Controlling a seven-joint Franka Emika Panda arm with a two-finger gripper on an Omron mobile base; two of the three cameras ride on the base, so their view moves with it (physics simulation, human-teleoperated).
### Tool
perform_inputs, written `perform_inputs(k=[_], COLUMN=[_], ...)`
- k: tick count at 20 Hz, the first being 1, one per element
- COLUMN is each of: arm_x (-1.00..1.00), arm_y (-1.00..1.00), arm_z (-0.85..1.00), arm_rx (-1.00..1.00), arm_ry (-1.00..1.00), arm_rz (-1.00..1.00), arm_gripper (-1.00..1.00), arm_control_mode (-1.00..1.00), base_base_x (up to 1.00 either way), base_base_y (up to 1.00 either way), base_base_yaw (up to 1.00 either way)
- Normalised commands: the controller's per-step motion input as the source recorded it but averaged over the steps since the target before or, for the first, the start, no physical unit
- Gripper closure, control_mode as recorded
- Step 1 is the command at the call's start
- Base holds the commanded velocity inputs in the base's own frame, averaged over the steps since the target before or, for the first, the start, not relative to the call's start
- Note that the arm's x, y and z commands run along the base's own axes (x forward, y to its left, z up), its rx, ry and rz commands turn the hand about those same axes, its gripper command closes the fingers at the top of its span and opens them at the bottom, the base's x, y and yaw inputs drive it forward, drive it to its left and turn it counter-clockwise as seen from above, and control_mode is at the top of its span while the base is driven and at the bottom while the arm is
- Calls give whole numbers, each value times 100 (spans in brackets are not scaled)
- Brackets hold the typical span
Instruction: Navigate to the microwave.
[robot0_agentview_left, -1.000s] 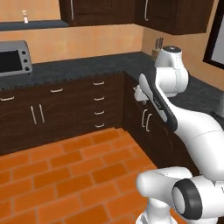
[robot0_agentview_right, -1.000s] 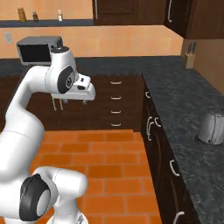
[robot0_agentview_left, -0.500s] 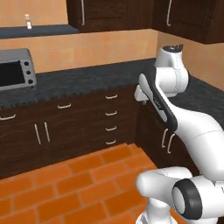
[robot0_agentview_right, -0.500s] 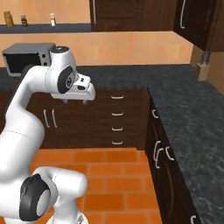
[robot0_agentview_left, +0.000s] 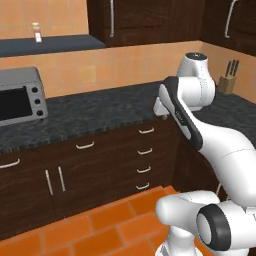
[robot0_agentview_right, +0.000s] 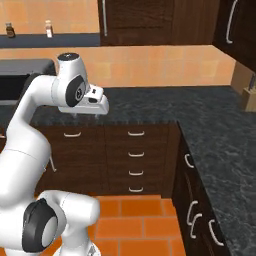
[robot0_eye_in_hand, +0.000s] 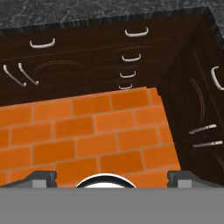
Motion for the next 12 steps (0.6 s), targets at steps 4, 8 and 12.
perform_inputs(k=[4, 8, 12], arm_x=[0, 0, 0], arm_y=[0, 0, 0], arm_z=[0, 0, 0], arm_rx=[0, 0, 0], arm_ry=[0, 0, 0], arm_rz=[0, 0, 0], arm_gripper=[-100, -100, -100], arm_control_mode=[100, 100, 100], base_base_x=[3, -1, 0], base_base_y=[0, 72, 100], base_base_yaw=[0, 0, 0])
